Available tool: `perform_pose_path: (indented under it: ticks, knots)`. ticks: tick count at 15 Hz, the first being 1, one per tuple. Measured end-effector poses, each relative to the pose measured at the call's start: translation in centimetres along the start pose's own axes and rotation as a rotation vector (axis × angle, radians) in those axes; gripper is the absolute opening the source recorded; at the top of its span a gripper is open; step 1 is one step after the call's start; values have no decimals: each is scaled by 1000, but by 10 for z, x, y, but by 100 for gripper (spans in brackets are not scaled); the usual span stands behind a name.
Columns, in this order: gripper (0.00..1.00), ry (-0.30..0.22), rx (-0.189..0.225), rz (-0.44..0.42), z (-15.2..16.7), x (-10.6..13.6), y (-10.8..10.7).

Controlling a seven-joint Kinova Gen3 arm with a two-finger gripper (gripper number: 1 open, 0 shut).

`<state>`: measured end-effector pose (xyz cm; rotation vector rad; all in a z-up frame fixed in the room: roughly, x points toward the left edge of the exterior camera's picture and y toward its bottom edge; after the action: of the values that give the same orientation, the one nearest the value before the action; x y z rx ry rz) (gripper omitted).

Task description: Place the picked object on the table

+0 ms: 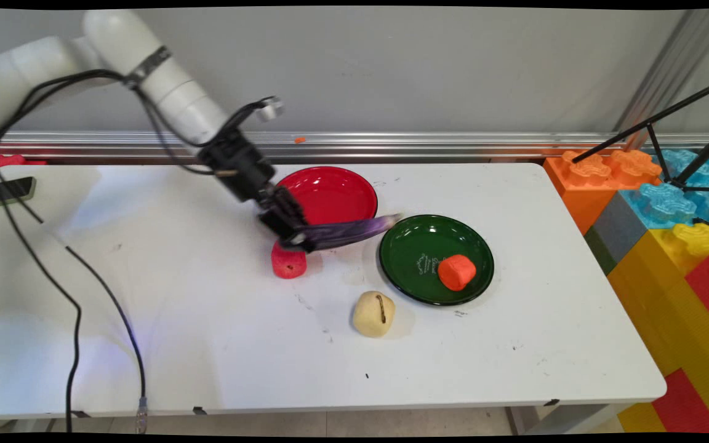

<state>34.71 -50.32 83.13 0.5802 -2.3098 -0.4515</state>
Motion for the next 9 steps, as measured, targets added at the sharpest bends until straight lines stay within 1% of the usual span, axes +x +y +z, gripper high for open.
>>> perform_pose_path:
  ticks: [2, 5, 9]
  knots:
    - [0, -21, -24, 7, -12, -27, 0]
    - [0, -44, -47, 19, -19, -58, -6]
    - [0, -62, -69, 36, -16, -82, -14]
